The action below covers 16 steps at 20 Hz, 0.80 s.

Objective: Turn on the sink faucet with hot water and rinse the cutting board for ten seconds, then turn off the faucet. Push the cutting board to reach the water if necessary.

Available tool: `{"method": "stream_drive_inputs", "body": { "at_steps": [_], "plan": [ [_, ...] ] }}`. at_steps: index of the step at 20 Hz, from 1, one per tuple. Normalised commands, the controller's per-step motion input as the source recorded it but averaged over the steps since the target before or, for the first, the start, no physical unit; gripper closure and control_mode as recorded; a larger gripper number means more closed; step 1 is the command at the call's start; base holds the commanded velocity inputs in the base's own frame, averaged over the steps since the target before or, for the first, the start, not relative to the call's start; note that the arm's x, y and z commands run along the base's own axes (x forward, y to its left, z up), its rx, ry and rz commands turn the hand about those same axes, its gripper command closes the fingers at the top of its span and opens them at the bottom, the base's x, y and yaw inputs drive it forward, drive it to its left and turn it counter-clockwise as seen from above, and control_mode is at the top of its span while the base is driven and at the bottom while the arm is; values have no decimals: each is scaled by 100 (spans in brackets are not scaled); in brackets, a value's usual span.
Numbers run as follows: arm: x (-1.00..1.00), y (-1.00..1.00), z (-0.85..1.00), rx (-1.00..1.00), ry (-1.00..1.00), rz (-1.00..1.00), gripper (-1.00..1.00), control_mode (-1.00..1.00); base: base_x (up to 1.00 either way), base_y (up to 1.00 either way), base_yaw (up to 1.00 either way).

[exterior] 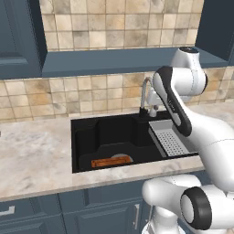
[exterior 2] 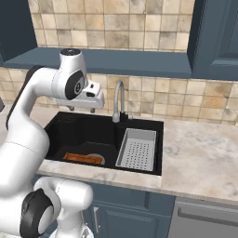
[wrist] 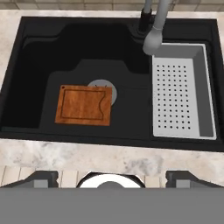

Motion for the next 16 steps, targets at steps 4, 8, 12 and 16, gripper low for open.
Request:
{"method": "stream_drive_inputs", "body": {
  "at_steps": [4,8,12,16],
  "plan": [
    [0,-44,1,0,0,0,-100,-100,0,0,0],
    [9,-40,0,2,-10,2,-100,-100,0,0,0],
    [24,-32,-4,8,-21,9,-100,-100,0,0,0],
    [48,-3,-24,2,-17,8,-100,-100,0,0,0]
  ]
}}
